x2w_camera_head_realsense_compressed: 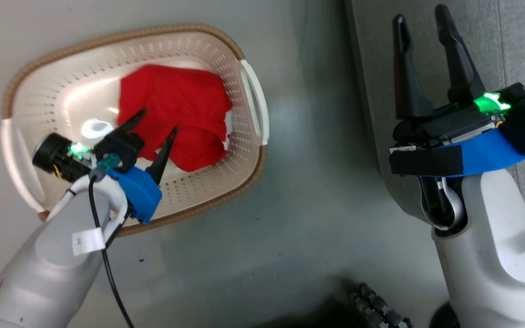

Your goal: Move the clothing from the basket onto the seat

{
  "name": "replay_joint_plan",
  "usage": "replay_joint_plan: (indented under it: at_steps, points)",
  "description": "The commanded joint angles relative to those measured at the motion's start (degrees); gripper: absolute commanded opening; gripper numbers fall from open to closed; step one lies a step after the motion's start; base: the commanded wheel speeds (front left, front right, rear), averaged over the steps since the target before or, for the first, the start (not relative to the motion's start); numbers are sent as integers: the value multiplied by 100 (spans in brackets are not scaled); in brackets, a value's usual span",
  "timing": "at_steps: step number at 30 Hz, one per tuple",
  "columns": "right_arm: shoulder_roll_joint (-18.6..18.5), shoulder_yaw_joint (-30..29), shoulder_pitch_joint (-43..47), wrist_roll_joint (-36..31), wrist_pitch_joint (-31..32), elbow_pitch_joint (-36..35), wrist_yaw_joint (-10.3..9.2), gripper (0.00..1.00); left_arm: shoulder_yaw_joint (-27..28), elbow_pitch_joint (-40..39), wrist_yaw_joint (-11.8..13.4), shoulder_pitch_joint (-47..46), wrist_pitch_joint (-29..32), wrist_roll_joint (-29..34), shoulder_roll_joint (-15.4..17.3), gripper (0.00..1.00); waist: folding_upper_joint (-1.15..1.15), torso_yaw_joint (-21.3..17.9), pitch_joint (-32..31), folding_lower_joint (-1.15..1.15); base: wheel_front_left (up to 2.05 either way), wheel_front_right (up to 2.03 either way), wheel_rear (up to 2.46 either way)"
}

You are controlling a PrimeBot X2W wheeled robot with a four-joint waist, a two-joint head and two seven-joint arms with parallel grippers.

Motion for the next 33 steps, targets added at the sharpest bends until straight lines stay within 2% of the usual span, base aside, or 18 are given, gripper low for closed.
replay_joint_plan:
  at_steps: [1,6,12,16,24,33]
  points:
    - [13,47,-125,40,-41,1,1,100,-96,58,-10,-194,25,-32,63,100,0,-230,336,-1,0,0,0]
    - [11,150,-131,125,-70,-12,1,100,-667,404,-10,-571,101,-165,194,100,0,-335,624,-1,0,0,0]
    - [12,190,-74,245,-99,-60,1,100,-988,848,-10,-889,54,-199,187,100,0,-399,779,-1,0,0,0]
    - [11,144,42,333,-100,-167,1,100,-1069,1161,-7,-1041,18,-148,95,100,0,-406,809,-1,0,0,0]
    - [11,104,258,481,-102,-320,1,100,-1055,1551,150,-1286,-52,-110,-121,100,0,-426,831,-1,0,0,0]
    - [11,30,453,537,-102,-446,1,100,-1283,1968,306,-1530,-72,89,-455,100,0,-443,855,-1,0,0,0]
